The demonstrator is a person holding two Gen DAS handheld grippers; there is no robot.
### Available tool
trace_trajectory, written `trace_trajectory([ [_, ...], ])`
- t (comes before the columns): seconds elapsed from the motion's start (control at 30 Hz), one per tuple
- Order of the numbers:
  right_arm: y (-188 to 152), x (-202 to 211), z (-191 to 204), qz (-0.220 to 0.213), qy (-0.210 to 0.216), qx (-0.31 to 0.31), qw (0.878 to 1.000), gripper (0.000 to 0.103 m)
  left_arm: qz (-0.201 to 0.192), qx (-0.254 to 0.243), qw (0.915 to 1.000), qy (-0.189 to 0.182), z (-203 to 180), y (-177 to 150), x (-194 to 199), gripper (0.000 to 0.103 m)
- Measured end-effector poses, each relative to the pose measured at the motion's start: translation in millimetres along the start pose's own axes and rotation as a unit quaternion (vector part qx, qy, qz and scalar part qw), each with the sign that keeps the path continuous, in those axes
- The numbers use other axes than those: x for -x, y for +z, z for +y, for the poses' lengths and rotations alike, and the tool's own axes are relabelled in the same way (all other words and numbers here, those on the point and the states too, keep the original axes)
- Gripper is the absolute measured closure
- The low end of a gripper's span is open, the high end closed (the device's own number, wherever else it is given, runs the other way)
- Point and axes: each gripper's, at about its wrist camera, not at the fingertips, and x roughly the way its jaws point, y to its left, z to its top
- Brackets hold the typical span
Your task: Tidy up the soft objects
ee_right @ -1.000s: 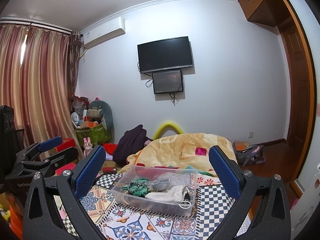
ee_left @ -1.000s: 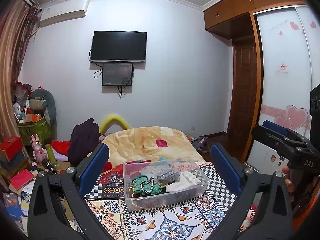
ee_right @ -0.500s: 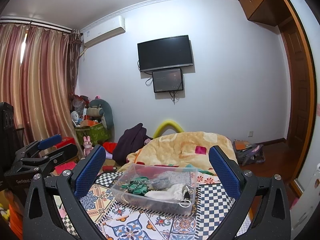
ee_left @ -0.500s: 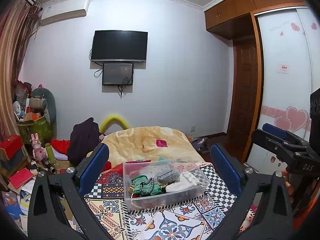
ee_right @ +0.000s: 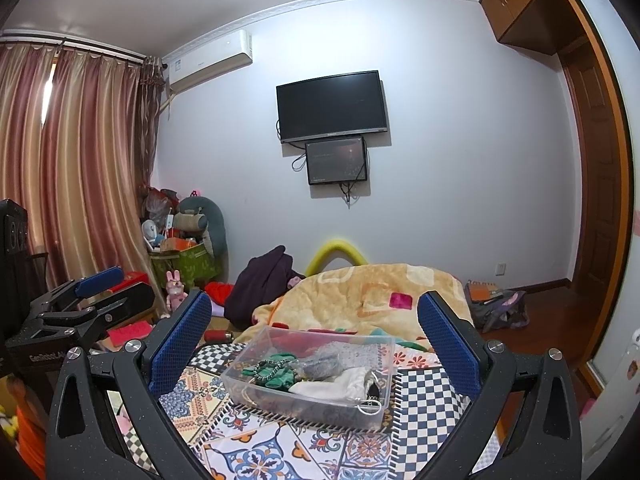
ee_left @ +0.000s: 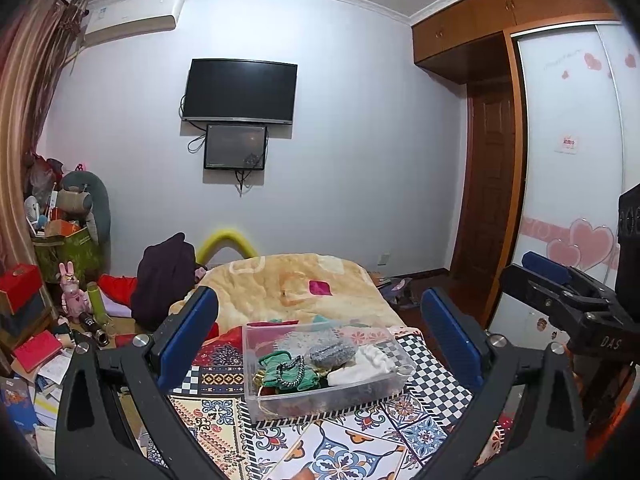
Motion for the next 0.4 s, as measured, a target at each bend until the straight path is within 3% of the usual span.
trace_trajectory([
  [0.4, 1.2, 0.3, 4.7, -0.001, 0.002, 0.008, 1.000, 0.000, -0.002, -0.007, 1.0000, -0.004, -3.3, -0.1, 2.0, 0.000],
])
